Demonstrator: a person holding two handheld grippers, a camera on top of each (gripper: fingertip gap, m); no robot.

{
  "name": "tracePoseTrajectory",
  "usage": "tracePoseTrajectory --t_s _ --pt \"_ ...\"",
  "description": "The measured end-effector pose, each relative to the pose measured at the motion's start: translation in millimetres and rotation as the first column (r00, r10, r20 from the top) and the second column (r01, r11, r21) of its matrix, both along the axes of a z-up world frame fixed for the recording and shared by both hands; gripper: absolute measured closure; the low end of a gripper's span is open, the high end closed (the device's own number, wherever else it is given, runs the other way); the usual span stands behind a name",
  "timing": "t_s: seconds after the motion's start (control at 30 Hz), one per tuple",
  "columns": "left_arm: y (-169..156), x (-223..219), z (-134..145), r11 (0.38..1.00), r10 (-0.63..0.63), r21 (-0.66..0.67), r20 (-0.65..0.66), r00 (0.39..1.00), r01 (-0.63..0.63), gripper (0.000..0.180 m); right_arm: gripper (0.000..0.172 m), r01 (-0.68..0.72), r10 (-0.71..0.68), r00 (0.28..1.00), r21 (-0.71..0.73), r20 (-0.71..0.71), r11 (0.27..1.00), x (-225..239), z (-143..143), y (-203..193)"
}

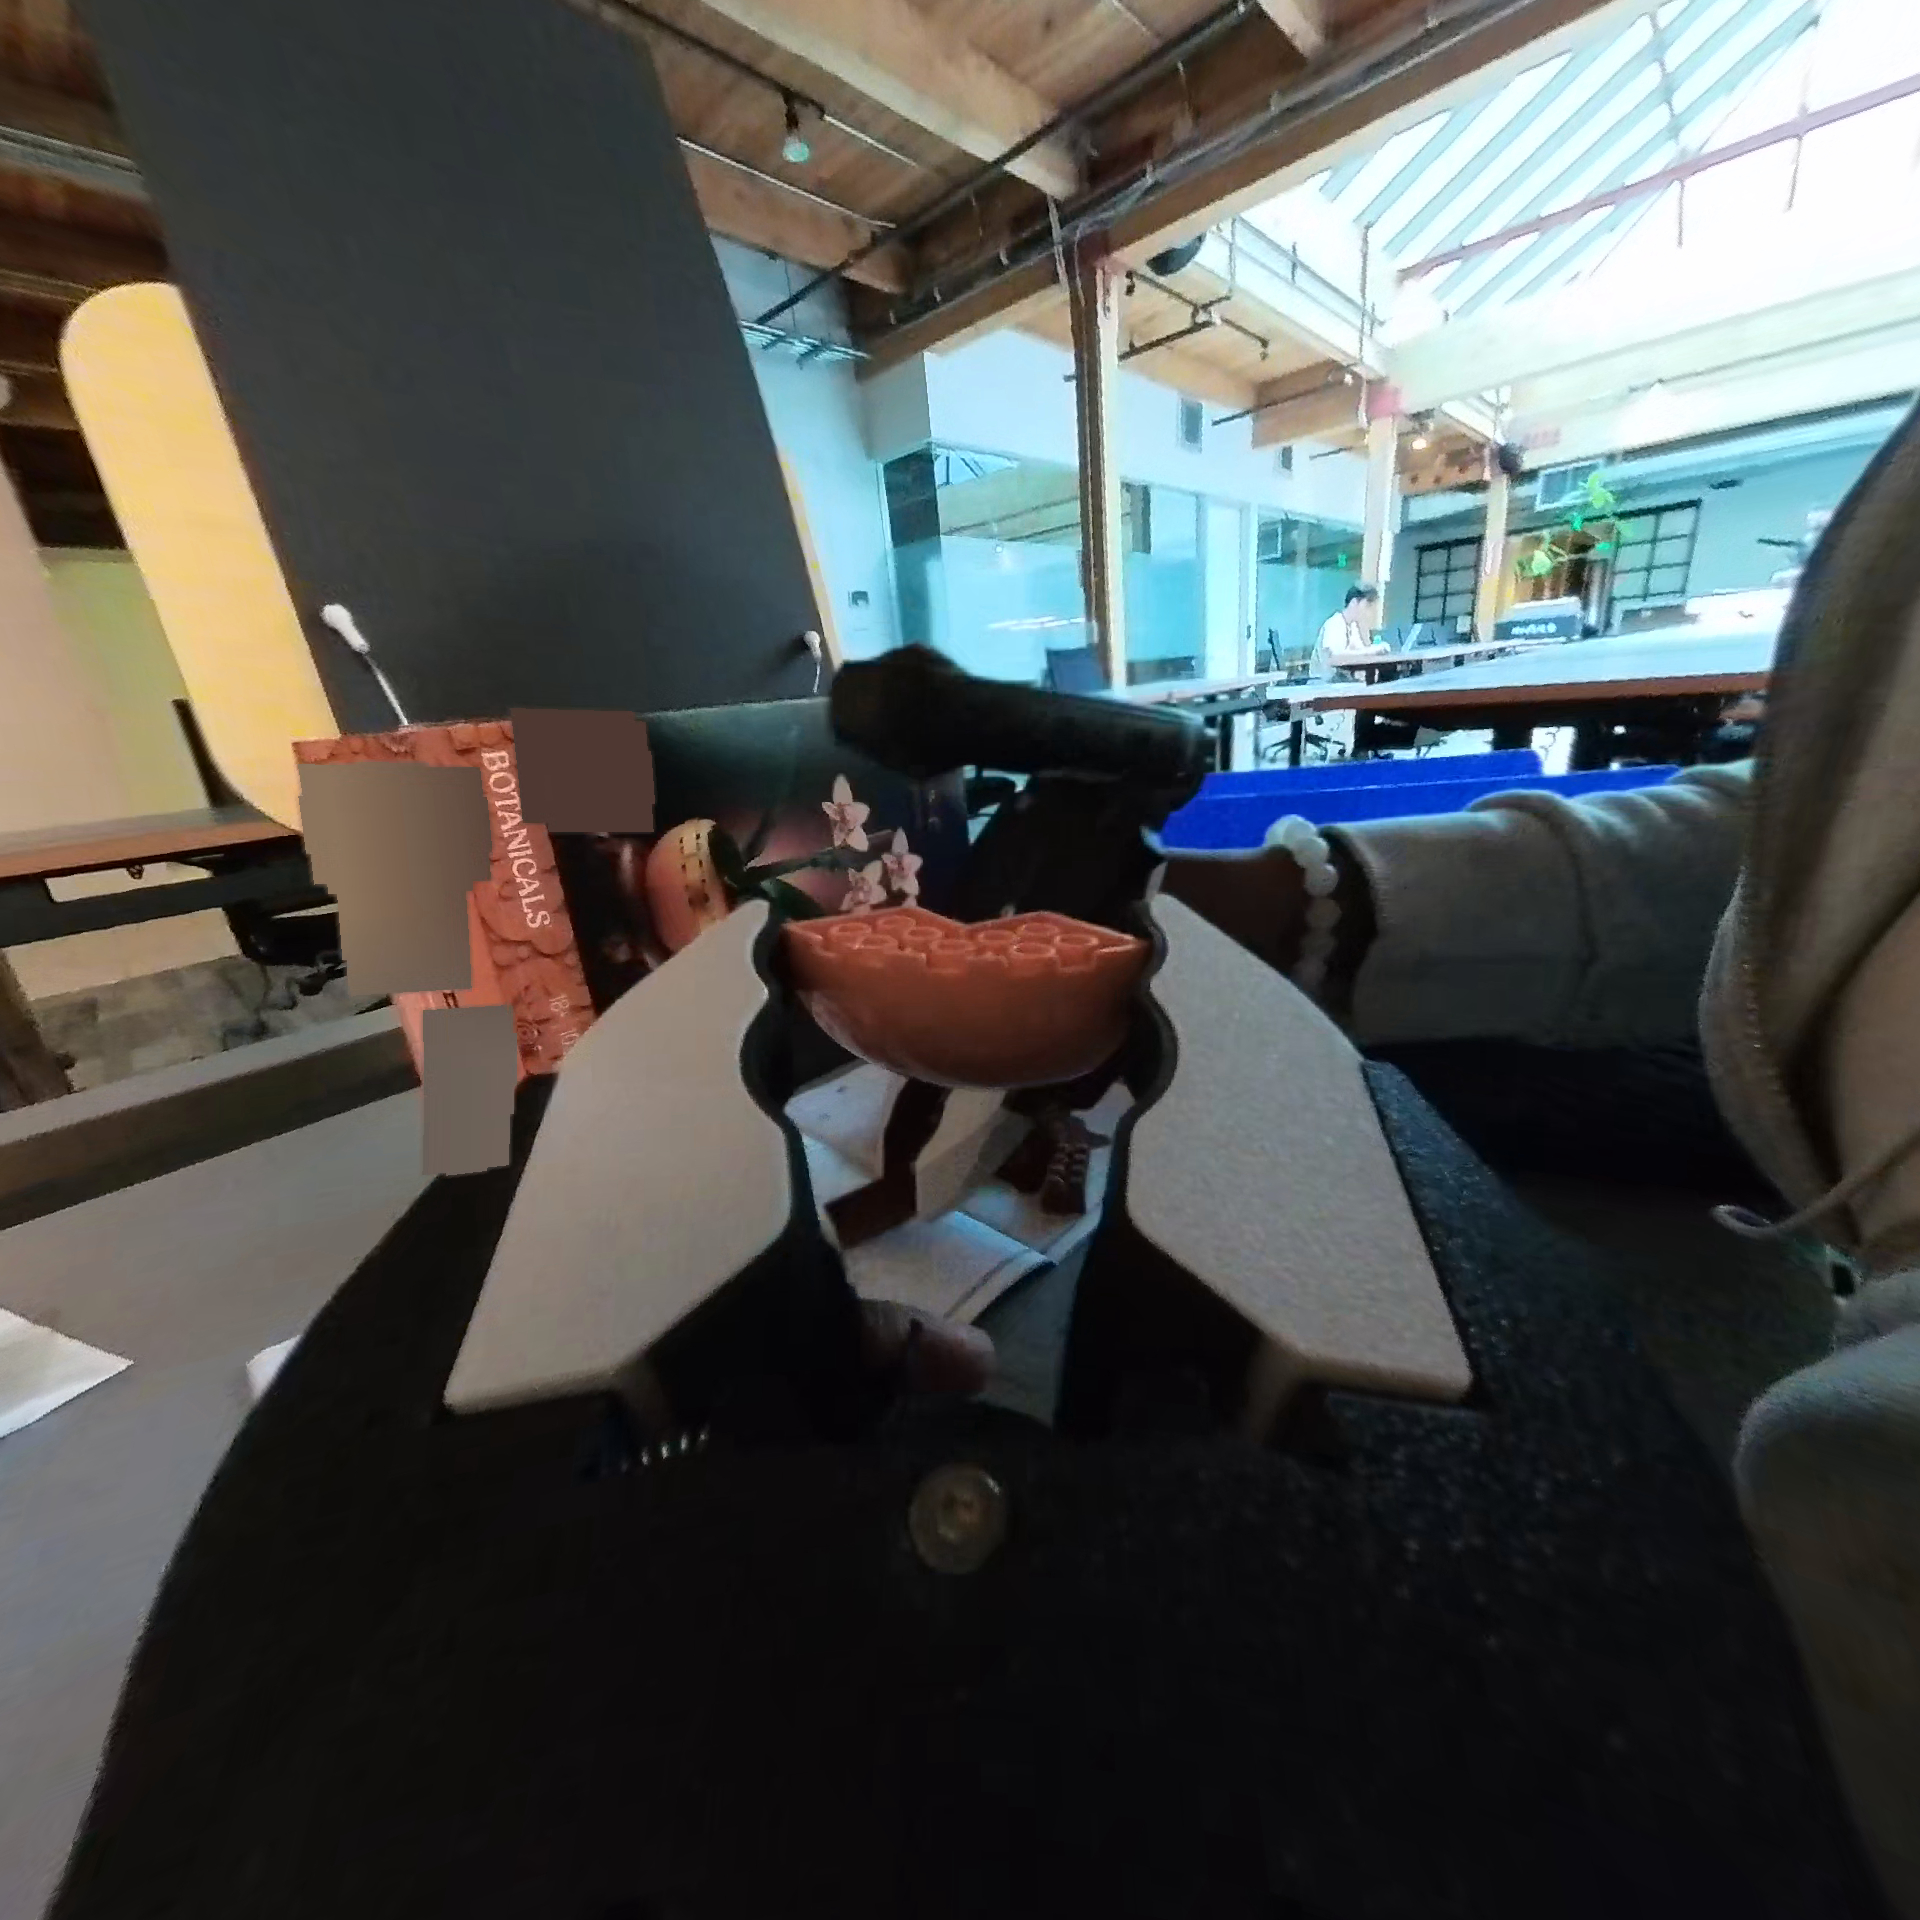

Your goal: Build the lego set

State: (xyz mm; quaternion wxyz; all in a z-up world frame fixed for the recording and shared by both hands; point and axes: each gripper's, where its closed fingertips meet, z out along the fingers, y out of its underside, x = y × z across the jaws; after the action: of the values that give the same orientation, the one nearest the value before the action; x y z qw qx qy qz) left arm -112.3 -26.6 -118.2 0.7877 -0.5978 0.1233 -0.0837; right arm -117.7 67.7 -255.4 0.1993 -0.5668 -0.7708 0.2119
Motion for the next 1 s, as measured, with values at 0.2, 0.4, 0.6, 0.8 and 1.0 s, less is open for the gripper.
tracePoseTrajectory --t_s 0.2,0.4,0.6,0.8,1.0 --pt "1.2 4.2 -3.4 0.999 -0.042 0.006 0.015 0.999 0.042 0.119 0.109 0.021 -0.010 0.997 -0.139 0.076 0.990 8.0 7.3 -3.1" --pt "-8.7 3.8 11.8 0.988 -0.096 0.124 0.008 0.995 0.094 0.119 0.126 -0.173 0.015 0.981 -0.841 -0.193 0.512 8.2 130.0 -75.3" --pt "-1.5 16.7 6.9 0.991 -0.106 0.068 -0.125 0.986 0.116 0.118 0.117 -0.121 0.128 0.987 -0.974 -0.097 0.191 13.9 134.6 -124.7" --pt "3.3 24.9 -3.7 0.989 -0.137 -0.077 -0.094 0.986 0.130 0.117 0.138 -0.165 0.138 0.982 -0.951 -0.132 0.260 19.5 124.2 -116.7" --pt "-8.5 31.0 -8.4 0.724 -0.374 -0.218 0.674 0.637 0.655 0.116 0.138 -0.224 0.309 0.948 -0.855 -0.079 0.468 39.0 112.1 -108.0"
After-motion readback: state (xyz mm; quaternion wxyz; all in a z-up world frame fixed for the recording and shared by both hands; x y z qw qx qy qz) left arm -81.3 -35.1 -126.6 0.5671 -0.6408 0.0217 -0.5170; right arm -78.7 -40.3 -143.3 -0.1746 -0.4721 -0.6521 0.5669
